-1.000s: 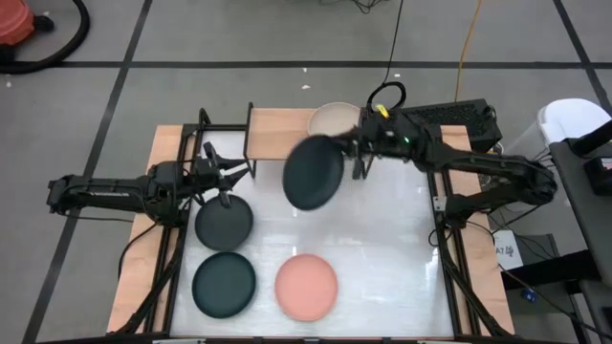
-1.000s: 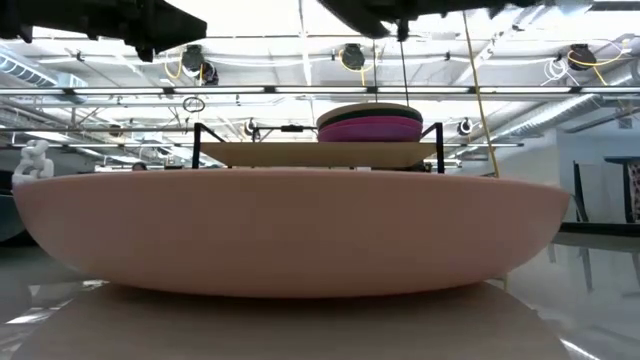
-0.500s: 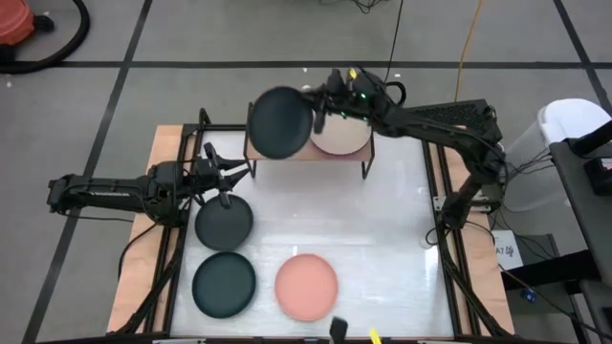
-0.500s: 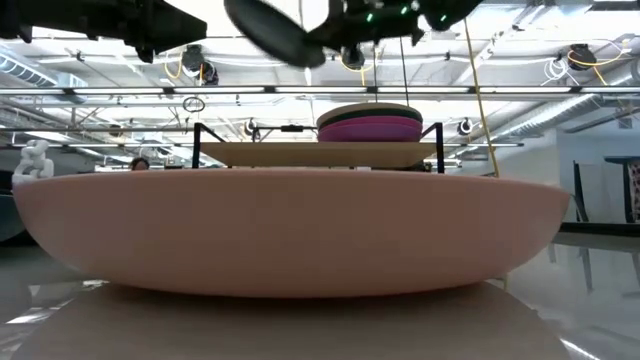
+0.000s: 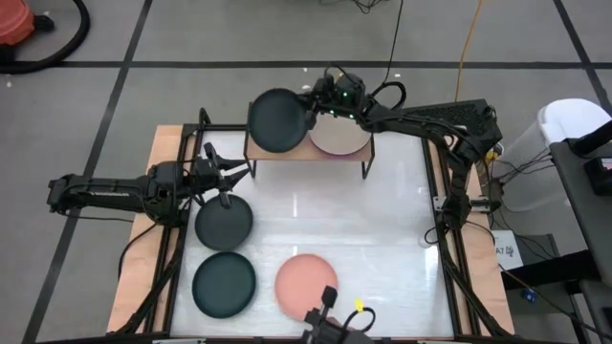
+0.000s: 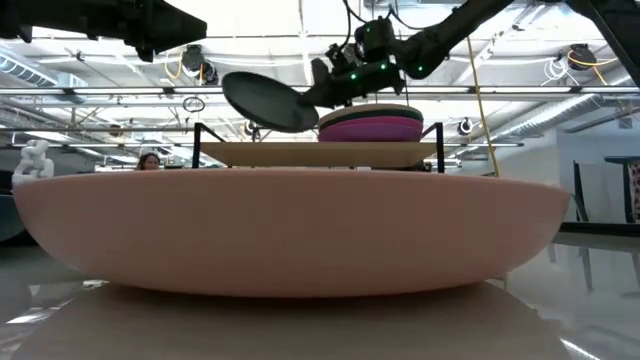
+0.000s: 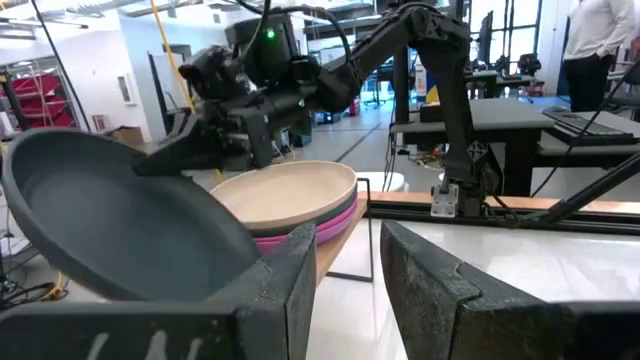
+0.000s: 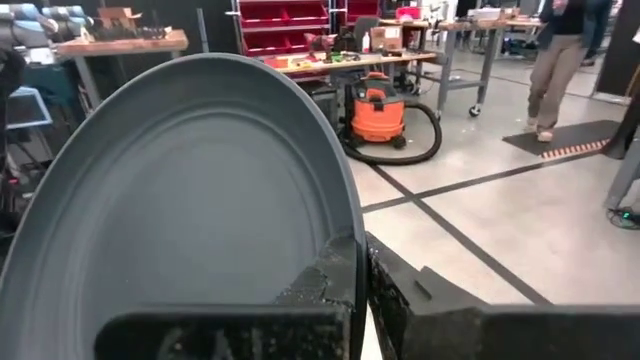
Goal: Place and stack plates onto a shelf
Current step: Put the bottom black plate on the shelf
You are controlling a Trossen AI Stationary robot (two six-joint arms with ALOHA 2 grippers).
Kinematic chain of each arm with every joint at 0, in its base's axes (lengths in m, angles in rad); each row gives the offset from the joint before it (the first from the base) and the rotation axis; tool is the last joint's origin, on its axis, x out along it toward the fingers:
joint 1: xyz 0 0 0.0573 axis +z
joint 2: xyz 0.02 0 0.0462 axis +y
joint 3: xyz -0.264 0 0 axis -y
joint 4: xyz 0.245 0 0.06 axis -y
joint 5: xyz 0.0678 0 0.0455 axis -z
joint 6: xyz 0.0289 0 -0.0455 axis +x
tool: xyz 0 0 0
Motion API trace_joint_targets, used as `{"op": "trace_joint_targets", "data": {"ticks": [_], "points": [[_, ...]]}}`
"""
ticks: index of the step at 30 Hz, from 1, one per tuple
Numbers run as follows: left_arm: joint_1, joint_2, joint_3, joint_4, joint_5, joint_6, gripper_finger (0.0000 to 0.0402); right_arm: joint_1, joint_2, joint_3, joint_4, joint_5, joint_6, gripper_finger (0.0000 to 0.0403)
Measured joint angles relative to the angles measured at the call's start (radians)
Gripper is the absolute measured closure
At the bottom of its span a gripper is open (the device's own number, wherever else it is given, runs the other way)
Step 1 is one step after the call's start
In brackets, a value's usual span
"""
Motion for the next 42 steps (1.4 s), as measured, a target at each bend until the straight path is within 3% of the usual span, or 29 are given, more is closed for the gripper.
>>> {"op": "trace_joint_targets", "data": {"ticks": [13,24,42], "points": [[0.0,0.0,0.0,0.0,0.0,0.003,0.0282,-0.006,0.043,0.0,-0.002,0.009,-0.039,0.04],[0.0,0.0,0.0,0.001,0.001,0.002,0.0282,-0.006,0.045,0.0,-0.066,0.114,-0.07,0.0385],[0.0,0.0,0.0,0.002,0.001,-0.001,0.0282,-0.003,0.045,0.0,-0.078,0.109,-0.094,0.0329]]}}
